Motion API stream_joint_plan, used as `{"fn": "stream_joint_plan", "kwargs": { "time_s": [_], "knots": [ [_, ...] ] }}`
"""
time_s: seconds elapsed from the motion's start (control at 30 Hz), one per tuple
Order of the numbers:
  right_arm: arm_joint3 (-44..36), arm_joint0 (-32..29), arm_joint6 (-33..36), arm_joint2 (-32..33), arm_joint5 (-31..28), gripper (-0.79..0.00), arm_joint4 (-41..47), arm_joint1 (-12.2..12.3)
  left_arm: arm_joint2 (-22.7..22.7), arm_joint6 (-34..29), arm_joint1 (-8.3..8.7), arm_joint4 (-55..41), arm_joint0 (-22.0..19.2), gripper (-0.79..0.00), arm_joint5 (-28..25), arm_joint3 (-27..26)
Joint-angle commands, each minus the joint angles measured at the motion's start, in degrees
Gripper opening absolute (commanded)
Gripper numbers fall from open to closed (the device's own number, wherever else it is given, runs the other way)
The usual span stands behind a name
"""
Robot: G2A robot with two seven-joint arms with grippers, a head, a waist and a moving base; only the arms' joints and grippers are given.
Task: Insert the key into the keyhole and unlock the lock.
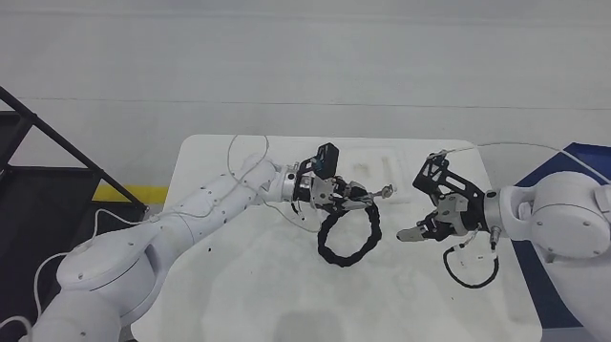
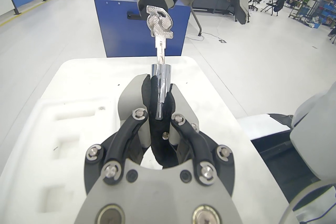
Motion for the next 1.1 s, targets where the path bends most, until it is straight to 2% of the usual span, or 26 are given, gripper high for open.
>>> {"fn": "stream_joint_plan", "kwargs": {
  "time_s": [0.0, 0.07, 0.17, 0.33, 0.5, 0.67, 0.87, 1.07],
  "knots": [
    [0.1, 0.1, -3.5, 0.0, -5.7, 0.0, -2.4, 0.0, 0.0, -4.4, -0.09, -3.2, -0.1, -0.785, 0.0, -1.4],
    [0.8, -0.2, -6.7, -0.5, -12.1, 0.0, -4.9, 0.1, 0.0, -9.0, -0.23, -6.5, -0.3, -0.785, 0.0, -2.1],
    [1.8, -0.9, -11.2, -0.7, -18.1, 0.0, -11.8, 0.1, 0.0, -15.9, -0.56, -13.0, -0.6, -0.785, 0.0, -2.7],
    [1.7, -3.7, -18.7, -0.7, -23.3, 0.0, -20.6, 0.2, 0.0, -25.7, -1.17, -22.9, -1.3, -0.785, 0.0, -2.8],
    [-0.4, -5.8, -22.5, -1.6, -22.8, 0.0, -27.7, 0.2, 0.0, -31.2, -1.73, -28.5, -1.8, -0.785, 0.0, -2.9],
    [-2.0, -6.6, -23.8, -2.9, -22.1, 0.0, -30.3, 0.1, 0.0, -33.8, -2.21, -31.0, -2.1, -0.785, 0.0, -2.2],
    [-3.2, -6.2, -22.5, -4.9, -20.9, 0.0, -31.5, 0.1, 0.0, -34.5, -2.63, -31.9, -2.5, -0.785, 0.0, -1.8],
    [-2.5, -4.9, -21.8, -6.4, -20.7, 0.0, -30.1, 0.0, 0.0, -33.6, -3.06, -28.9, -2.6, -0.785, 0.0, -1.5]
  ]
}}
